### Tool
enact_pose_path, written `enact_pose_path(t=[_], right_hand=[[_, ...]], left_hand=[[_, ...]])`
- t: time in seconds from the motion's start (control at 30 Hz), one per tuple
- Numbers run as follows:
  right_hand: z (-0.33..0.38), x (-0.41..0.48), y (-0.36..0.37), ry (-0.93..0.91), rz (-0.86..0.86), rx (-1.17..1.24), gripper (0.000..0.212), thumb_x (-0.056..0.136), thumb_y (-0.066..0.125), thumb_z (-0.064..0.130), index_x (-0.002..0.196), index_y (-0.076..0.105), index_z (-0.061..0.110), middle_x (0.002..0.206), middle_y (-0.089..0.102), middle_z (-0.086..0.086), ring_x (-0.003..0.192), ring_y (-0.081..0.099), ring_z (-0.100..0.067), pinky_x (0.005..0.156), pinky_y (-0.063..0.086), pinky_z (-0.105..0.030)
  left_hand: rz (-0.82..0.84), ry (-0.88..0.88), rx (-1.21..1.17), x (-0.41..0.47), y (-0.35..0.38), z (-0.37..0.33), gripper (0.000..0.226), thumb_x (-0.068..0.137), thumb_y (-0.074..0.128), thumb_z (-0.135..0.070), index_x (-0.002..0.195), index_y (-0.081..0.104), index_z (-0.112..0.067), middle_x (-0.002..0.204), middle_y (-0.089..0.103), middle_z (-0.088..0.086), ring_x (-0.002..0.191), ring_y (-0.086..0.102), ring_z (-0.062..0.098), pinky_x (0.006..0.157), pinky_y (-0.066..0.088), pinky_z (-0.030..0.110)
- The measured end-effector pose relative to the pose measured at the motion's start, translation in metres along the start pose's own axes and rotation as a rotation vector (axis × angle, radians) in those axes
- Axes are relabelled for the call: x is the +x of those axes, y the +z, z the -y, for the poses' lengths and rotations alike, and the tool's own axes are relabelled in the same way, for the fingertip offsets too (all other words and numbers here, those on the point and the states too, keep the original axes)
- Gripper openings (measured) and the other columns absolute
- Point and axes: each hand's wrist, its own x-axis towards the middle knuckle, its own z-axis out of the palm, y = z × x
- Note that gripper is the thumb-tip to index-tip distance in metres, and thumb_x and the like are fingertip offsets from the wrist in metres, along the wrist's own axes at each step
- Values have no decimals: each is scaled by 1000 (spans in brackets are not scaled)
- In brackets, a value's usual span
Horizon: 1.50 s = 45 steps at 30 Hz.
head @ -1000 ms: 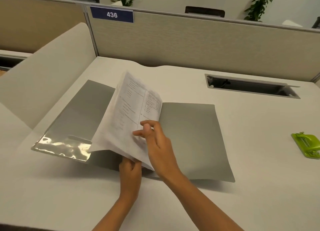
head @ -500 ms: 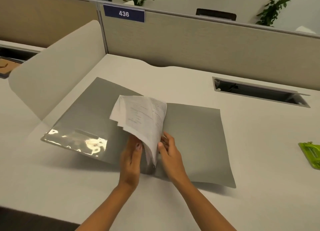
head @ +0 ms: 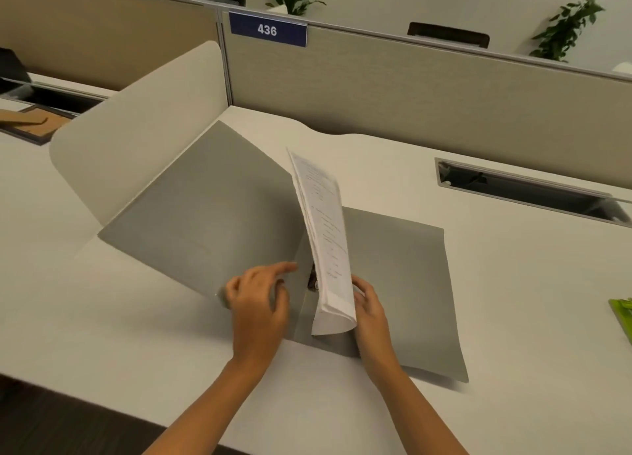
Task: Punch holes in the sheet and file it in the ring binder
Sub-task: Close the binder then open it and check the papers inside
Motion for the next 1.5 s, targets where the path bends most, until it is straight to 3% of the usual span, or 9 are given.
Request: enact_pose_path(t=[0.17, 0.3, 0.43, 0.73, 0.97, 1.07, 1.2, 1.33, 1.5], right_hand=[[-1, 7, -3, 83, 3, 73, 33, 100, 48, 24, 133, 50, 25, 123, 64, 2, 107, 65, -12, 89, 57, -33], [-3, 7, -2, 98, 6, 62, 33, 99, 49, 27, 133, 50, 26, 123, 64, 2, 109, 64, -13, 91, 56, -34], [-2, 8, -2, 108, -1, 54, 38, 98, 50, 33, 135, 48, 26, 120, 65, 4, 107, 64, -12, 92, 56, -37], [-2, 4, -6, 112, -72, 45, 32, 96, 53, 34, 127, 54, 26, 108, 67, 3, 97, 66, -19, 75, 60, -34], [1, -9, -25, 121, -278, -46, 19, 99, 49, 19, 105, 62, 8, 102, 66, -10, 79, 57, -16, 62, 45, -24], [6, -12, -39, 203, -328, 0, 10, 100, 45, 20, 98, 53, 15, 101, 59, -9, 81, 51, -22, 77, 41, -34], [9, -15, -56, 238, -389, 97, 8, 101, 44, 21, 108, 47, 19, 105, 52, -4, 97, 47, -24, 92, 41, -41], [14, -20, -72, 246, -495, 326, 18, 101, 41, 17, 98, 56, 27, 101, 60, -3, 100, 54, -26, 98, 46, -46], [21, -30, -100, 281, -574, 552, 35, 101, 32, 45, 112, 57, 23, 95, 65, 2, 91, 60, -19, 87, 46, -34]], left_hand=[[-311, -280, 334, 12, -17, 12, 56, 81, 57, -11, 135, 46, -21, 158, 20, 13, 148, 8, 29, 114, 2, 51], [-549, -446, -4, 30, -29, 25, 82, 87, 65, -18, 148, 14, 0, 155, -7, 30, 147, 1, 36, 118, 18, 48], [-509, -524, -256, 26, -29, 33, 83, 95, 55, -26, 151, -5, -13, 160, 3, 14, 146, 19, 28, 114, 30, 50], [-442, -319, -360, 20, -31, -5, 61, 98, 44, -1, 144, 10, -23, 141, 29, -4, 115, 43, -19, 89, 43, 6], [-312, -131, -325, 15, -23, -20, 60, 96, 42, 3, 141, 15, -25, 143, 31, 6, 123, 42, 9, 96, 42, 12], [-258, -63, -345, 16, -20, -25, 62, 95, 41, 0, 140, 12, -31, 144, 33, 4, 126, 42, 15, 97, 42, 10], [-175, 27, -383, 16, -18, -33, 48, 99, 37, -18, 138, 13, -34, 142, 28, -4, 130, 35, -8, 92, 39, 2], [-12, 133, -381, 18, -17, -41, 54, 100, 34, -29, 144, 12, -51, 149, 30, -15, 133, 39, 18, 101, 44, 26], [189, 445, -296, 20, -4, -48, 66, 94, 47, -10, 151, 18, -29, 157, 23, -9, 141, 33, 20, 107, 42, 35]])
